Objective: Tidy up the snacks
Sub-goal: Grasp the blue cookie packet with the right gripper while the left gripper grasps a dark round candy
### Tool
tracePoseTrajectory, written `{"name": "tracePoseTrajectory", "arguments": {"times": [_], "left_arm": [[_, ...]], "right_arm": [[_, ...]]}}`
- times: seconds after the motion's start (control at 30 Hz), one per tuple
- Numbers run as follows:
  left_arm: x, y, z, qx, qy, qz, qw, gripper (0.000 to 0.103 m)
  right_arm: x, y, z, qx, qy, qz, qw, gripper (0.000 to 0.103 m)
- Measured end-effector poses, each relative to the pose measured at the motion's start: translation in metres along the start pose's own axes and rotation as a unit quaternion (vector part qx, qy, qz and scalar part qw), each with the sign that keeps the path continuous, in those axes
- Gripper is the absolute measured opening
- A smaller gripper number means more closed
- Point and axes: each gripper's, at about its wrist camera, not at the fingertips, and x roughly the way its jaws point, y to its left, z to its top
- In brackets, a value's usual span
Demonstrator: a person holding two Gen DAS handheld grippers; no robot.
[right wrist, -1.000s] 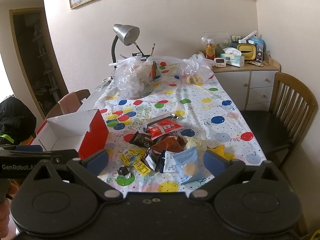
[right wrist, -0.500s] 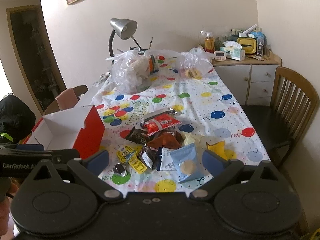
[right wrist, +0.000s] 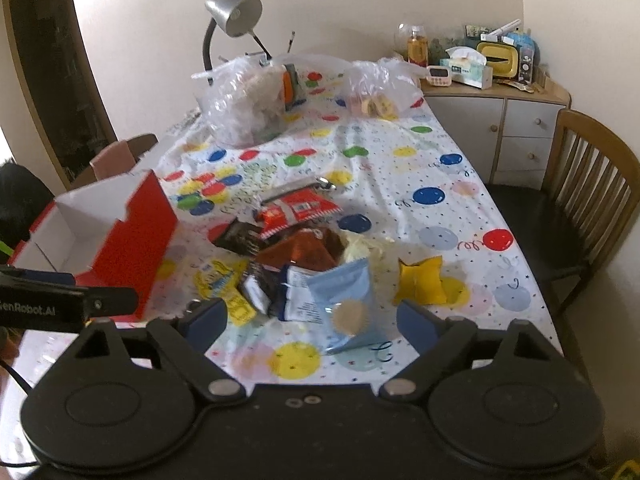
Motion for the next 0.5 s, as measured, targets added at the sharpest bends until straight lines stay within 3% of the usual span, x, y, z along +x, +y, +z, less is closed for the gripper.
{"name": "tracePoseTrajectory", "arguments": {"times": [0.23,0.5], "left_arm": [[0.051,-0.002,0.003,0.017,0.028,0.010,0.9994,0.096],[0.101,0.010,0.003,0.007,0.080,0.025,0.9965,0.066]], "right_arm": [[0.052,-0.015,0.003,-0.042,0.033,-0.002,0.999,0.085],[0.090,-0.017,-0.006,-0.069,0.075,-0.009,0.995,0.077]]}}
